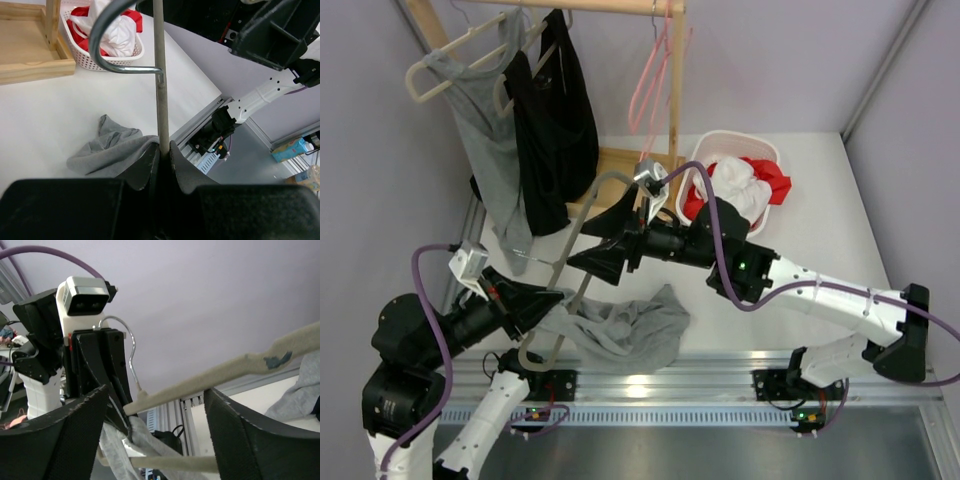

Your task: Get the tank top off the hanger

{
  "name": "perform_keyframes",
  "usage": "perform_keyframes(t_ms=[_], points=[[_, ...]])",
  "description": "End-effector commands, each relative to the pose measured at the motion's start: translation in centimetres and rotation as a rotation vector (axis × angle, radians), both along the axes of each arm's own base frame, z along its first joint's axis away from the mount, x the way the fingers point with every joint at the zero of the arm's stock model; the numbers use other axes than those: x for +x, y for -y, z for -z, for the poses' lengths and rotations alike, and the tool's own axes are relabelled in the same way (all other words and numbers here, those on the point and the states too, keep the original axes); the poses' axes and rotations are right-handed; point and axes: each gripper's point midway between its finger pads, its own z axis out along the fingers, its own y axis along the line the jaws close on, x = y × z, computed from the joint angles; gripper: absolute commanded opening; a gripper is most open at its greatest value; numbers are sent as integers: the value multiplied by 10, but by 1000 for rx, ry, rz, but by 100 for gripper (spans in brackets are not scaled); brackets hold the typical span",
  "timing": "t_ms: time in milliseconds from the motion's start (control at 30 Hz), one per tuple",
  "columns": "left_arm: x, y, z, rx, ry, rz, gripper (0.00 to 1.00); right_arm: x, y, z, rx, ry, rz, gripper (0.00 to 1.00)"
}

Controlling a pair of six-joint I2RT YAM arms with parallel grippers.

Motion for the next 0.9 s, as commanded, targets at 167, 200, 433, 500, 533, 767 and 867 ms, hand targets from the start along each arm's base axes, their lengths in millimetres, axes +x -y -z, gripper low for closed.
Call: perform_keyframes(t_ms=[167,200,433,500,533,767,867], points=[[-12,6,-26,-47,114,61,0,6,-6,-35,123,18,-10,48],[-12,5,-26,-47,114,60,0,5,-8,-34,122,15,-15,38],[-9,5,-24,-47,108,48,0,4,-1,-42,145,17,-7,0],[-8,4,-24,-46,109,37,4,4,2,-45,154,21,-1,0],[-7,3,-25,-45,114,32,5,3,3,-47,158,23,-2,0],[-8,4,-28,-46,114,43,0,-9,0,-47,176,36,-75,33],[-9,5,-28,-47,112,49,0,-10,-2,-46,183,34,-90,36]])
